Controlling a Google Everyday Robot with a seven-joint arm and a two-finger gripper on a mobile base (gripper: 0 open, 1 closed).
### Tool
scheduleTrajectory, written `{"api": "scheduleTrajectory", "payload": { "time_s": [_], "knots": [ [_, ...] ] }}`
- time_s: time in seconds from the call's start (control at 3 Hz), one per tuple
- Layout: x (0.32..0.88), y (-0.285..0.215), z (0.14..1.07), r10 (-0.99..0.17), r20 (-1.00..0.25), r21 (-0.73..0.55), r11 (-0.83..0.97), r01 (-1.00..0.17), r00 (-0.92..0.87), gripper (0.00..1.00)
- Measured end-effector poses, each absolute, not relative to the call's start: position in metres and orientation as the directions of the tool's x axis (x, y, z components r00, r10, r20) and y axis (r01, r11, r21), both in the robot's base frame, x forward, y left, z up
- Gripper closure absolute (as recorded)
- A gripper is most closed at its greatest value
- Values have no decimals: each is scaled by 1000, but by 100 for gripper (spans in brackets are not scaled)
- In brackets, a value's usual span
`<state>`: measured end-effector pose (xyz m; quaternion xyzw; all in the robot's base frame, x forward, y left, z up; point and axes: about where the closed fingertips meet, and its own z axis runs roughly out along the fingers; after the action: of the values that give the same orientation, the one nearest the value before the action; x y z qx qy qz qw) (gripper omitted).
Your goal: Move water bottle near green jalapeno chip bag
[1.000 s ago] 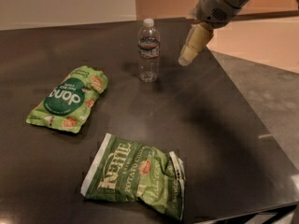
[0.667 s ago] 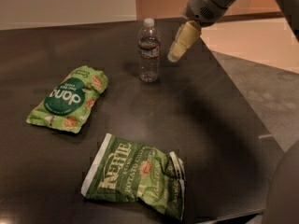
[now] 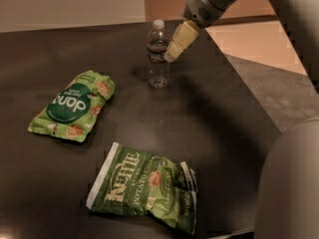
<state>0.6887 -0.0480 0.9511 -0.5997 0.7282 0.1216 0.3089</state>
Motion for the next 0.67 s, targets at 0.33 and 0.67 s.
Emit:
{"api": "scheduleTrajectory", "payload": {
  "time_s": [0.33,0.67],
  "knots": [
    [689,-31,948,-782,-619,-167,225,-960,-75,0],
    [685,-19,944,-776,-627,-134,194,-972,-68,19]
  ]
}}
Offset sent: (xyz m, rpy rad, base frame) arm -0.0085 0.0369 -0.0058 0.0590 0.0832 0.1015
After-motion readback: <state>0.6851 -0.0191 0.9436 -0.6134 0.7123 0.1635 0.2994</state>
